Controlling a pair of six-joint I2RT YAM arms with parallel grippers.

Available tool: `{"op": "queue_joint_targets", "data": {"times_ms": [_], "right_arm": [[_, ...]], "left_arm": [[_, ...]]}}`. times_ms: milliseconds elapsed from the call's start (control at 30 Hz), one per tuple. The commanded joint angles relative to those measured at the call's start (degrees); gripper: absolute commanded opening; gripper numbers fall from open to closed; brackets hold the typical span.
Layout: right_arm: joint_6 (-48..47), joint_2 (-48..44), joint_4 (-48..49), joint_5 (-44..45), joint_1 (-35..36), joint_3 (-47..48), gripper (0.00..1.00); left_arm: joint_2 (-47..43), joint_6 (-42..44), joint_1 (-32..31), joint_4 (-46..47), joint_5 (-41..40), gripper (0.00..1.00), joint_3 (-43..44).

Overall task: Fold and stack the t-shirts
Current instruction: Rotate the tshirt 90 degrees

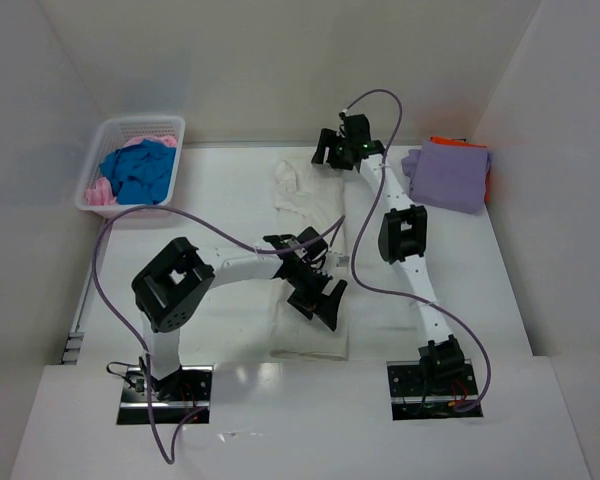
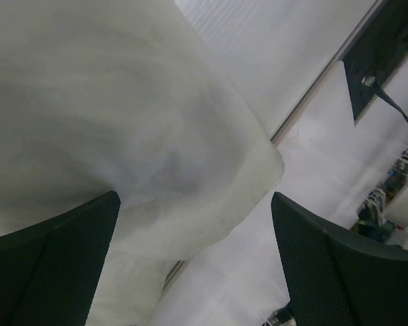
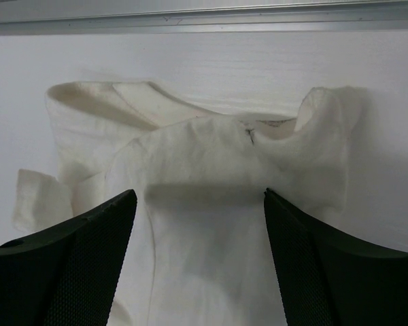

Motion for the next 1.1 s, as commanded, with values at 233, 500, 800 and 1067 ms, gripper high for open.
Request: {"op": "queue_joint_targets", "data": {"times_ms": [233, 500, 800, 1067], "right_arm": [[-0.06, -34.76, 0.47, -0.97, -1.85, -15.18, 1.0], [8.63, -75.1, 18.49, 4.75, -1.85, -76.62, 1.0], [18.47, -100.5, 15.25, 7.73, 5.35, -108.1, 1.0], [27.19, -111.6, 11.38, 6.51, 8.0, -127.97, 1.0]], "left_arm": [[-20.18, -0.73, 1.29, 0.96, -19.63, 1.0, 9.02], [-36.26, -5.82, 4.36, 1.59, -30.63, 1.0, -2.05], [-37.34, -12.16, 6.65, 2.21, -23.61, 1.0, -13.48], [-37.34, -15.93, 6.65, 2.83, -24.13, 1.0, -17.96]]}}
